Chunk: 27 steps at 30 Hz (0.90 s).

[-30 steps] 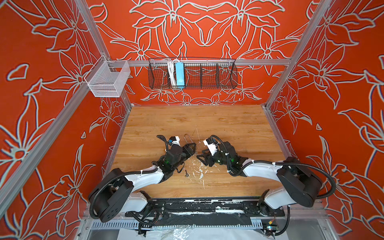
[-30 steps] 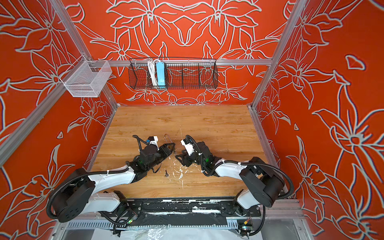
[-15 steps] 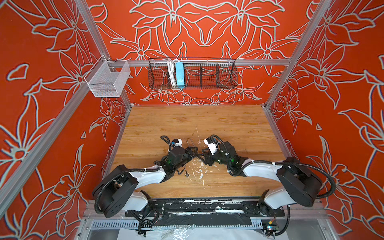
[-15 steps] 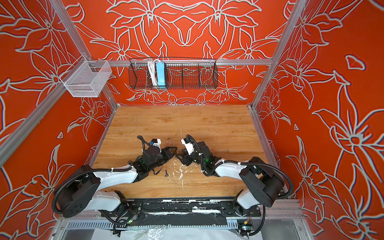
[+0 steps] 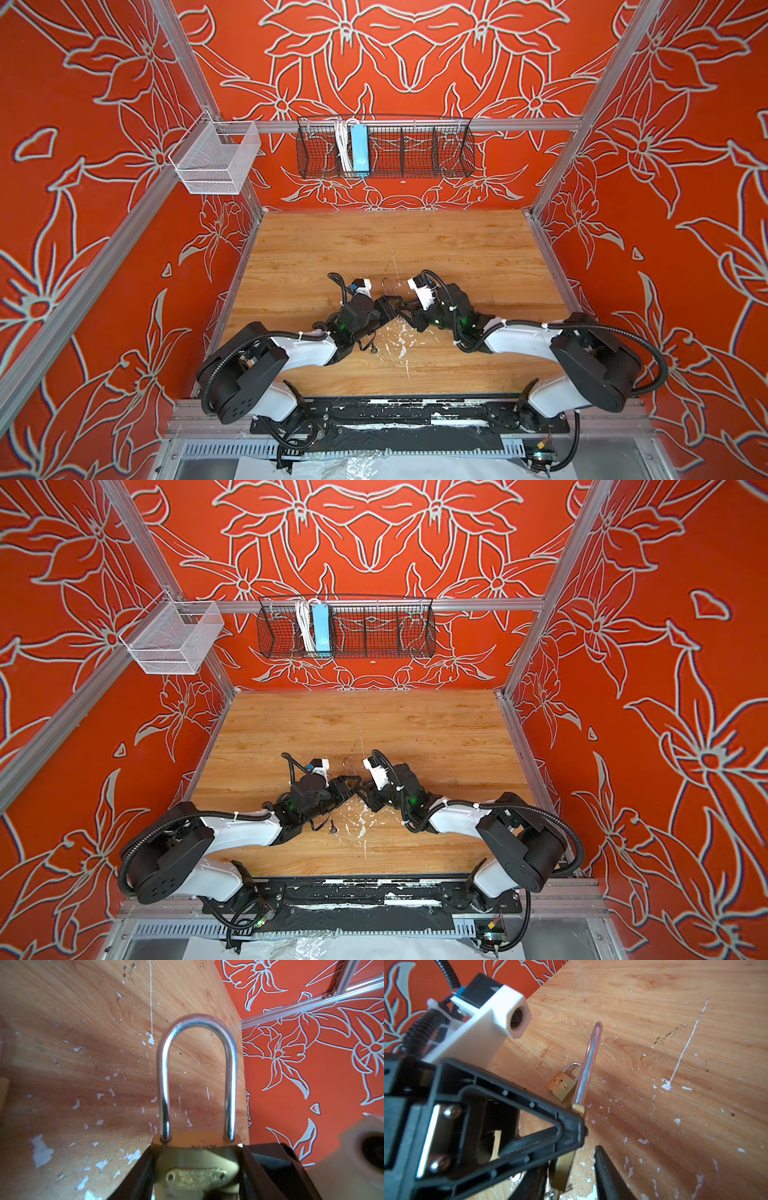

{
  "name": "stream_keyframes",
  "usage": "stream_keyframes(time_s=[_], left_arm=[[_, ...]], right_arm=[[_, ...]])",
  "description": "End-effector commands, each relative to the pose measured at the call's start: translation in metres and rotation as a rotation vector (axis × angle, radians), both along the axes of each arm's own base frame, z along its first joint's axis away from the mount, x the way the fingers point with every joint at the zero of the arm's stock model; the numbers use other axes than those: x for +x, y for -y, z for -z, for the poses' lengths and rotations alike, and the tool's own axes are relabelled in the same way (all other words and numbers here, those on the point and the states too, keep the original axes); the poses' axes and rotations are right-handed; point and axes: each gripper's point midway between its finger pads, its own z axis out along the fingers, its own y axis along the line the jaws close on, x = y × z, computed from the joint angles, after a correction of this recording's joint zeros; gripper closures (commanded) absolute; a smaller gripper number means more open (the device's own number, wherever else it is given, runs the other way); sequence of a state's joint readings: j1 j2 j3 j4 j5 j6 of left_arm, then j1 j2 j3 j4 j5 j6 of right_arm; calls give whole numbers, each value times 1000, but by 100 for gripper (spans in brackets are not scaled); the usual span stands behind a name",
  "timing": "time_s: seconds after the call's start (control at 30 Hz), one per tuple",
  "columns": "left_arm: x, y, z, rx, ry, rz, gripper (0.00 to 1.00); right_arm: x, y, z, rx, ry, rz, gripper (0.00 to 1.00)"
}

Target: Unlock with the key

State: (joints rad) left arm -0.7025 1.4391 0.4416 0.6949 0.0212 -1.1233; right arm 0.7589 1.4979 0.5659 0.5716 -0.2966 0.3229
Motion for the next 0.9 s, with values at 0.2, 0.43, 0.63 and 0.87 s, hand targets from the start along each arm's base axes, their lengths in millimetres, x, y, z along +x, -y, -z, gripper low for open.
stream_keyframes(time_s=[0.2, 0.43, 0.63, 0.87], left_arm=[[6, 12, -33, -88, 104, 22, 100], [6, 17, -30, -100, 117, 48, 100], [6, 17, -31, -94, 159, 55, 96], [11, 2, -30, -39, 181, 9, 30]], right_arm=[[9, -5, -10, 11, 21, 23, 83], [9, -4, -10, 17, 14, 29, 100], [10, -3, -8, 23, 1, 41, 100], [17, 5, -6, 76, -41, 70, 100]])
